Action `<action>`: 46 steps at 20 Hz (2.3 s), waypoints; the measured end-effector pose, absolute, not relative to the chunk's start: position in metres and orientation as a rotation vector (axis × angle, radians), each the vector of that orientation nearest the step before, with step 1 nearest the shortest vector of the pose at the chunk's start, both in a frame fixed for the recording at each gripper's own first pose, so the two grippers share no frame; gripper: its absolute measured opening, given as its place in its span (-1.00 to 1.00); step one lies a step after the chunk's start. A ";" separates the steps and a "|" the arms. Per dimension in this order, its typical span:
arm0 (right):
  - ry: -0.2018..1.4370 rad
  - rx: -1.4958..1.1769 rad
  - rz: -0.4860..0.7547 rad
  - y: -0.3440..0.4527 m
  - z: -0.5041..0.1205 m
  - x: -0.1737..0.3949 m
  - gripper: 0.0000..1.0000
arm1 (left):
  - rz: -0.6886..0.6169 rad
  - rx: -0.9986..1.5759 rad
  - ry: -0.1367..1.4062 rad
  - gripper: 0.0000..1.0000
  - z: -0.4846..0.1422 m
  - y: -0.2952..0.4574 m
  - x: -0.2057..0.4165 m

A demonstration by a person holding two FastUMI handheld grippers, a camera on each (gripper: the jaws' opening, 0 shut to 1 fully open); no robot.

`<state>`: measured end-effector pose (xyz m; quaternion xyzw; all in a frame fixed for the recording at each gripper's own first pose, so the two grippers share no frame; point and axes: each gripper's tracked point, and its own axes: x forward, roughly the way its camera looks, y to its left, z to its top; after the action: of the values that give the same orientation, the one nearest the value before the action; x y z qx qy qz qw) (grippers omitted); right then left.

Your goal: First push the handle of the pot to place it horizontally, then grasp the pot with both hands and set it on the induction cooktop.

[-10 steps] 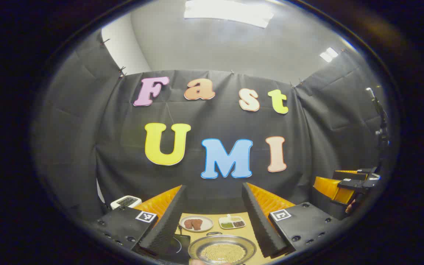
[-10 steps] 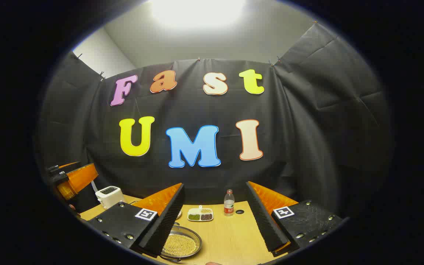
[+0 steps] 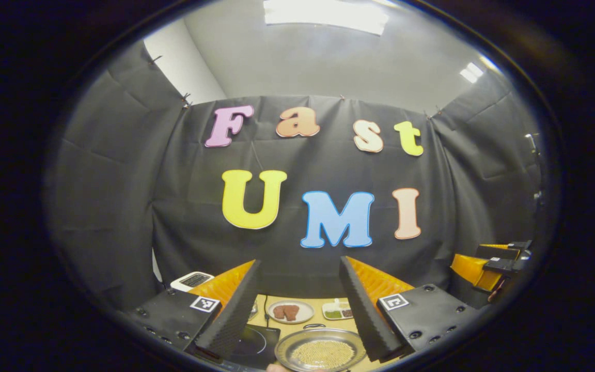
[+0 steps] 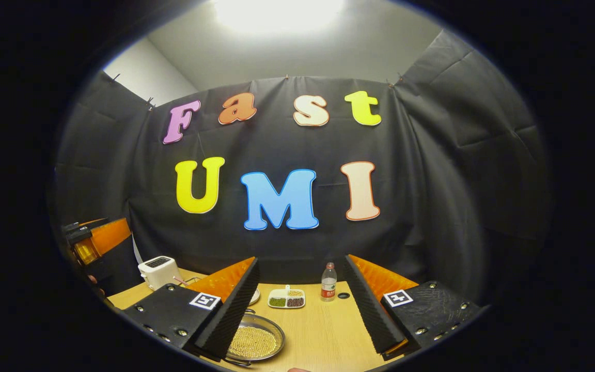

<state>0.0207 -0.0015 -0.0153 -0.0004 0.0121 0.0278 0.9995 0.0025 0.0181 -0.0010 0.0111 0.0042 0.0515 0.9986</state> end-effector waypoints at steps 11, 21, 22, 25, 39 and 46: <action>0.032 0.030 0.115 0.005 -0.018 0.037 0.97 | 0.181 0.058 0.005 0.92 -0.007 0.029 0.005; 0.102 0.014 0.023 0.050 -0.042 0.028 0.98 | 0.051 0.015 0.003 0.87 -0.007 0.070 0.019; 0.116 0.011 0.015 0.054 -0.049 0.026 0.99 | 0.034 0.012 -0.006 0.92 -0.007 0.074 0.018; 0.187 0.002 0.011 0.068 -0.072 0.020 0.98 | 0.040 0.034 0.009 0.97 -0.024 0.098 0.014; 0.875 0.126 0.114 0.104 -0.259 0.000 -0.96 | 0.109 0.027 0.098 0.89 -0.073 0.132 0.017; 1.157 0.170 0.250 0.144 -0.328 -0.028 -0.95 | 0.170 0.020 0.137 0.92 -0.088 0.146 0.011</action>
<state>-0.0279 0.1439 -0.3279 0.0800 0.5446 0.1176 0.8265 0.0113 0.1462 -0.0880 0.0099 0.0683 0.0848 0.9940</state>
